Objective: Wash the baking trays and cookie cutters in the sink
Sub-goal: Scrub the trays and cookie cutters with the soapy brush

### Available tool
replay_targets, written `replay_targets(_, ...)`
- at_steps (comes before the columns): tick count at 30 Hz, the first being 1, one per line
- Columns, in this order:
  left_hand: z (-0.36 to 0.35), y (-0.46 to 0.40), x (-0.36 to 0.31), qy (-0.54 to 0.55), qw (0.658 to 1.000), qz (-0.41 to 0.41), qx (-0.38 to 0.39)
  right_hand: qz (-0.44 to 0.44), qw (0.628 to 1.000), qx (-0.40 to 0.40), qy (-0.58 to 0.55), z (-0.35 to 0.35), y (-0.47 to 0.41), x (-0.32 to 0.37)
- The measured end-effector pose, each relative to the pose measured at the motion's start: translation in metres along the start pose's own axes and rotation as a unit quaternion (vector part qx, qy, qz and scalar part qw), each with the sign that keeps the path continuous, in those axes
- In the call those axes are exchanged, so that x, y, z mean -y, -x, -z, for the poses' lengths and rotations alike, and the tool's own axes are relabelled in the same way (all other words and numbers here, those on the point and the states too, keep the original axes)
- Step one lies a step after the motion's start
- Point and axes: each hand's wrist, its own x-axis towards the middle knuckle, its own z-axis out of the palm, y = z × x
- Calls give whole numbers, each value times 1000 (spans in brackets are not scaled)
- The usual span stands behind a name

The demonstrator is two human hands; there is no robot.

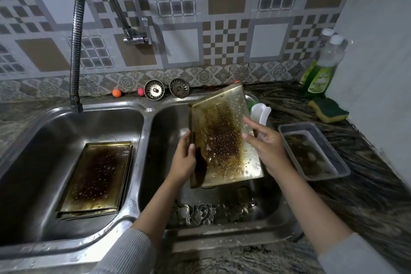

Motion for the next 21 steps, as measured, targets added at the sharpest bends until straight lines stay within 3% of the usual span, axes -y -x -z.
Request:
replay_targets(4, -9, -9, -18, -96, 995, 17, 26, 25, 999, -15, 31, -6, 5, 0)
replay_targets(7, -21, -10, -56, -14, 996, -21, 82, 31, 997, -19, 69, -10, 6, -5)
replay_targets(13, -37, -7, -98, 162, 966, 84, 185, 32, 998, 18, 49, -27, 10, 4)
replay_targets(16, -35, -9, -99, 206, 958, 78, 184, 27, 999, 31, -3, -34, 8, 3)
replay_targets(21, -32, -11, -88, 153, 978, 22, 143, -12, 997, 21, -72, -33, 3, -1)
